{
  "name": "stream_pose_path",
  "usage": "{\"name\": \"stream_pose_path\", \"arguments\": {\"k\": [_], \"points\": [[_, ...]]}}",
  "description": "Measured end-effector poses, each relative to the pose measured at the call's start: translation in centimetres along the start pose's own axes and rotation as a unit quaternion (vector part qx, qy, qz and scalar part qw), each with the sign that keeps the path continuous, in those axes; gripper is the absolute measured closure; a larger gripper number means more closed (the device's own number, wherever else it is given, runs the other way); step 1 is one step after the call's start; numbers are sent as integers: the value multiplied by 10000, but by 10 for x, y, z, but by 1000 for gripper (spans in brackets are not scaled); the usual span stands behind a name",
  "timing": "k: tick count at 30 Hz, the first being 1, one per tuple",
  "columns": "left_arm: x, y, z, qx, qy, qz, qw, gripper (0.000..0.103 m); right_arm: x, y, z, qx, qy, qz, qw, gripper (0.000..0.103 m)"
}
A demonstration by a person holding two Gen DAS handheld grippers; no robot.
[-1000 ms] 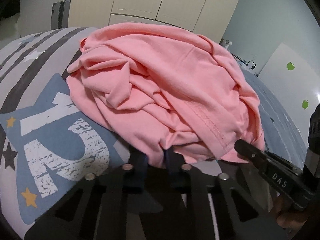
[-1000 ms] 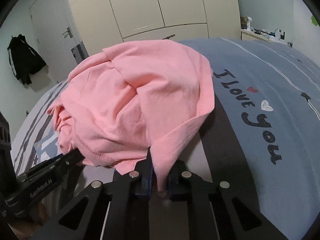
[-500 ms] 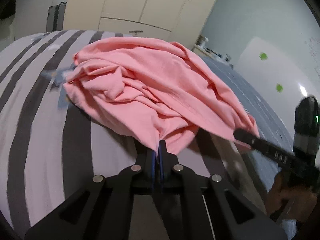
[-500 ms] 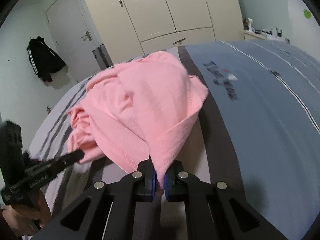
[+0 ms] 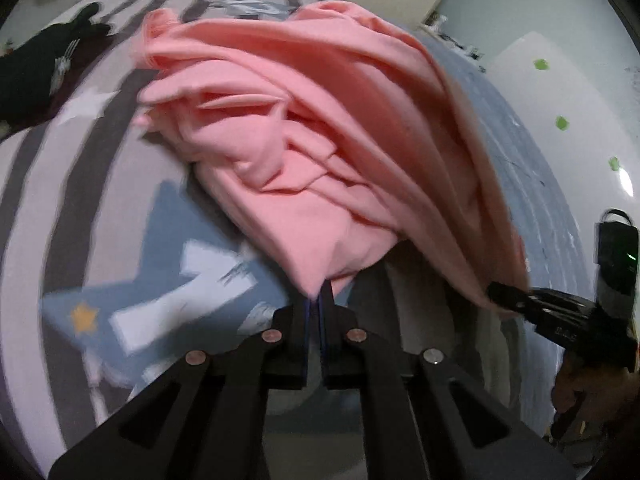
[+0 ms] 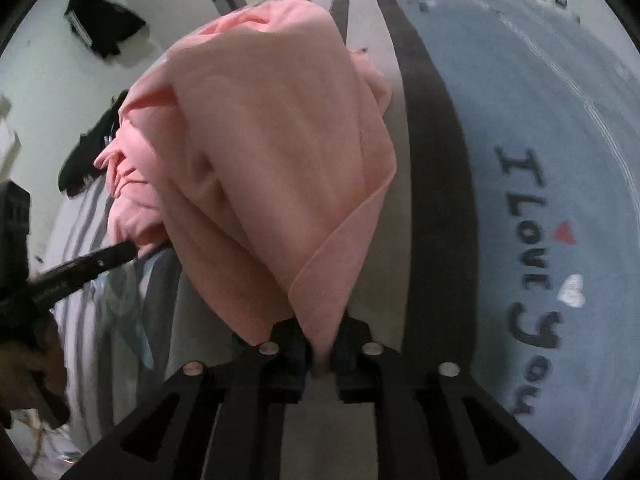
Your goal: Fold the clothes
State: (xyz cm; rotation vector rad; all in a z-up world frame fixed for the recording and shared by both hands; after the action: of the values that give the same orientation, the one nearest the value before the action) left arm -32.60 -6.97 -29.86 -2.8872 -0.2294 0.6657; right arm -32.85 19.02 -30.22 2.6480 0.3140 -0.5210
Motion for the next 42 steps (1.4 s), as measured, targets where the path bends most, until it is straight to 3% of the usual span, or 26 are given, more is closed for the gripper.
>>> {"name": "stream_pose_path", "arguments": {"k": [2, 3, 7, 14, 17, 20, 24, 27, 29, 30, 33, 36, 39, 42], "points": [[-6, 8, -12, -162, -144, -165, 9996, 97, -10, 10, -19, 103, -313, -188, 9993, 89], [-9, 13, -18, -243, -222, -246, 9992, 92, -15, 13, -27, 142, -442, -232, 9987, 84], [-37, 31, -29, -494, -642, -521, 9953, 62, -52, 2, -49, 189, -958, 79, 9952, 62], [-129, 71, 5, -1050, -1110, -785, 9851, 44, -105, -33, -71, -96, -1541, 613, 9861, 57], [-156, 83, 39, -1362, -883, -792, 9836, 44, -109, -38, -68, 44, -1497, 745, 9859, 35], [-170, 92, 68, -1665, -472, -782, 9818, 44, -122, -49, -40, 267, -1136, 633, 9912, 34], [-174, 96, 88, -1558, -222, -775, 9845, 45, -141, -73, 12, 342, -776, 657, 9942, 34], [-169, 93, 93, -1468, -163, -677, 9867, 66, -155, -89, 43, 256, -598, 845, 9943, 35], [-162, 91, 95, -1382, -83, -661, 9882, 83, -162, -96, 57, 118, -503, 1006, 9936, 40], [-162, 90, 95, -1341, -77, -651, 9888, 93, -165, -97, 63, 36, -446, 1031, 9937, 54], [-164, 87, 83, -1294, -253, -611, 9894, 98, -172, -92, 71, -192, -306, 844, 9958, 98], [-168, 90, 48, -1291, -697, -619, 9872, 99, -177, -84, 64, -115, -354, 567, 9977, 98], [-164, 102, 6, -1268, -1028, -712, 9840, 99, -178, -90, 43, -85, -561, 692, 9960, 99], [-138, 123, -44, -1388, -1126, -795, 9807, 99, -167, -99, 10, -7, -788, 821, 9935, 99]]}}
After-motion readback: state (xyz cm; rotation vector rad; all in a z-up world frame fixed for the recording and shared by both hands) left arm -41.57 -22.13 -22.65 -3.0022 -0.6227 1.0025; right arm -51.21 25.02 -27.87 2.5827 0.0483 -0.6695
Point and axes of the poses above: each gripper's, at about its wrist camera, not at the fingertips, and z roughly the way its jaws point, y to its left, x to its underside, the point moved 1 cm from there along z, roughly the way its jaws point, and after that the axes turned 9 degrees about -x, right-handed, at the moved point
